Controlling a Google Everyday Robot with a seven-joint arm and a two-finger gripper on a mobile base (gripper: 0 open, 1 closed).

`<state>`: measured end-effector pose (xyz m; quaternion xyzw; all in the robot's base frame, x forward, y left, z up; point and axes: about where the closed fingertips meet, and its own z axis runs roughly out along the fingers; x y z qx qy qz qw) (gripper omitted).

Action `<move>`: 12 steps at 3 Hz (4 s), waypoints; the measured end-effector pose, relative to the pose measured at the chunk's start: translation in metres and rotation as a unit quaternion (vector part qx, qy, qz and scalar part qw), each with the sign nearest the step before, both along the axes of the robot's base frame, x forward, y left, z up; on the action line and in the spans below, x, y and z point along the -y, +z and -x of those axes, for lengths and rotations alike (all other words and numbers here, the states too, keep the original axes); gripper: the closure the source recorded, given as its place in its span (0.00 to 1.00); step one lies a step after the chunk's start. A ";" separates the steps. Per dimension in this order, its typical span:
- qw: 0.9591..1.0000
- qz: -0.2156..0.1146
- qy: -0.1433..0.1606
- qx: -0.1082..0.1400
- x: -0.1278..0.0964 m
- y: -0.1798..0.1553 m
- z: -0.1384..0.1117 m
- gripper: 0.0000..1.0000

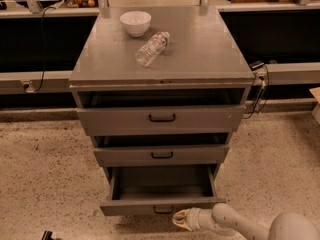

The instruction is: Close bottom drawer

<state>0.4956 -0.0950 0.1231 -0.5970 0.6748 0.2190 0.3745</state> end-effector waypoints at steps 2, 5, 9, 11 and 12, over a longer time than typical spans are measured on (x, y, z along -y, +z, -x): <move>0.999 0.006 0.048 0.023 -0.014 -0.014 -0.047 1.00; 0.998 0.014 0.027 0.059 0.006 -0.008 -0.091 1.00; 0.993 0.009 -0.004 0.118 0.019 -0.002 -0.150 1.00; 0.990 -0.003 -0.018 0.141 0.030 -0.001 -0.173 1.00; 0.990 -0.011 -0.007 0.142 0.029 -0.001 -0.171 1.00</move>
Offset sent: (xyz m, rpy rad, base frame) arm 0.0952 0.0031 -0.0089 -0.0521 -0.1428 0.1645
